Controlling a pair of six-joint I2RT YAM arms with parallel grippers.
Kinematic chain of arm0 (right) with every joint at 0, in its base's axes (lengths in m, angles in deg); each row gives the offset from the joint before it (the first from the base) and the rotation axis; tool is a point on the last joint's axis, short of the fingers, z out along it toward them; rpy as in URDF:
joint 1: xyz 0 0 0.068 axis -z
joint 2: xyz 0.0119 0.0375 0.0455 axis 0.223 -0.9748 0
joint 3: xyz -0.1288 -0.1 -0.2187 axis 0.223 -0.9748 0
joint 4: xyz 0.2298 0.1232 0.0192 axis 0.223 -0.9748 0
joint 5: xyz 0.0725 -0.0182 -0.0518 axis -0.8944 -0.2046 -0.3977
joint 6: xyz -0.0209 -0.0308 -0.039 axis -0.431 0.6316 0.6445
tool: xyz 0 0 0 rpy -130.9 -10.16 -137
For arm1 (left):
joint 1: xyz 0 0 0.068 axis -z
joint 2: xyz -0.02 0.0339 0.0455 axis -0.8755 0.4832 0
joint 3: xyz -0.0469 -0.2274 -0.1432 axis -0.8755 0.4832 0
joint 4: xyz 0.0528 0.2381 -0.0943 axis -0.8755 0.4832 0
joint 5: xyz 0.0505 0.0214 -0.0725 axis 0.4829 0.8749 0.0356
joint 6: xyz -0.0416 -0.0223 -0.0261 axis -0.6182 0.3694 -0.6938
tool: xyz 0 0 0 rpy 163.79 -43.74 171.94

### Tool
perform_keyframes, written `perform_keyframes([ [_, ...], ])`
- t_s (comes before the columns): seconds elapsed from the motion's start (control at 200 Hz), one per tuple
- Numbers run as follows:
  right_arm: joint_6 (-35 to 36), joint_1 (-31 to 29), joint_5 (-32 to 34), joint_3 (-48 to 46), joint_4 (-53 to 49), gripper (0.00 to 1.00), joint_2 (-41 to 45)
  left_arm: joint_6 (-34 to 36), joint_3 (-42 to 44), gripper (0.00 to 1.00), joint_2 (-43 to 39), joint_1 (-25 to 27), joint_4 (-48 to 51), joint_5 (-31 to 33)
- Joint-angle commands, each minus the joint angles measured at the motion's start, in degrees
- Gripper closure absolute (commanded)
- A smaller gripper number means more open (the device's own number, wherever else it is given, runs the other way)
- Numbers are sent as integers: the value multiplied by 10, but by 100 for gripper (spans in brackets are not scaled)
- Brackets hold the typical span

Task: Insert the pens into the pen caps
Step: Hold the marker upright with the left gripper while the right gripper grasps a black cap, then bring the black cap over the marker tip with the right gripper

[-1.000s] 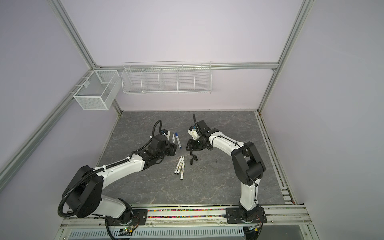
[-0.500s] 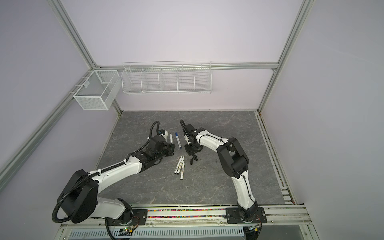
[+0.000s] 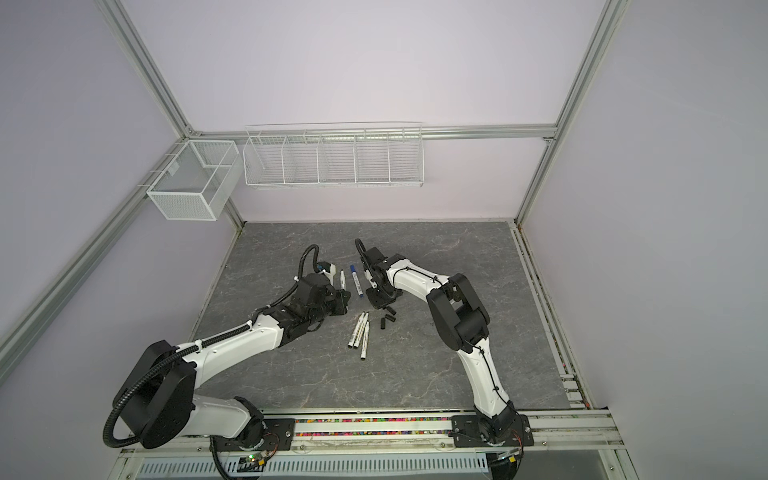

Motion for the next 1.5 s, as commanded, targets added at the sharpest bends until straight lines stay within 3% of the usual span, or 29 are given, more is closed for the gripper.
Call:
perform_keyframes([
  [0.0,0,5,-38,-33,42,90,46,9,-4,100,14,-1,-9,-25],
  [0.115,-34,33,-82,-99,124,92,139,18,-4,100,18,0,-21,-45],
  [0.295,-153,106,-236,-220,324,92,264,50,-7,100,24,13,-49,-94],
  [0.415,-206,120,-308,-248,408,92,279,64,-13,100,32,21,-59,-116],
  [0.63,-291,119,-374,-280,541,92,271,91,-38,100,49,44,-46,-123],
  [1.495,-222,105,-384,-284,447,92,265,97,-42,100,48,53,-46,-108],
])
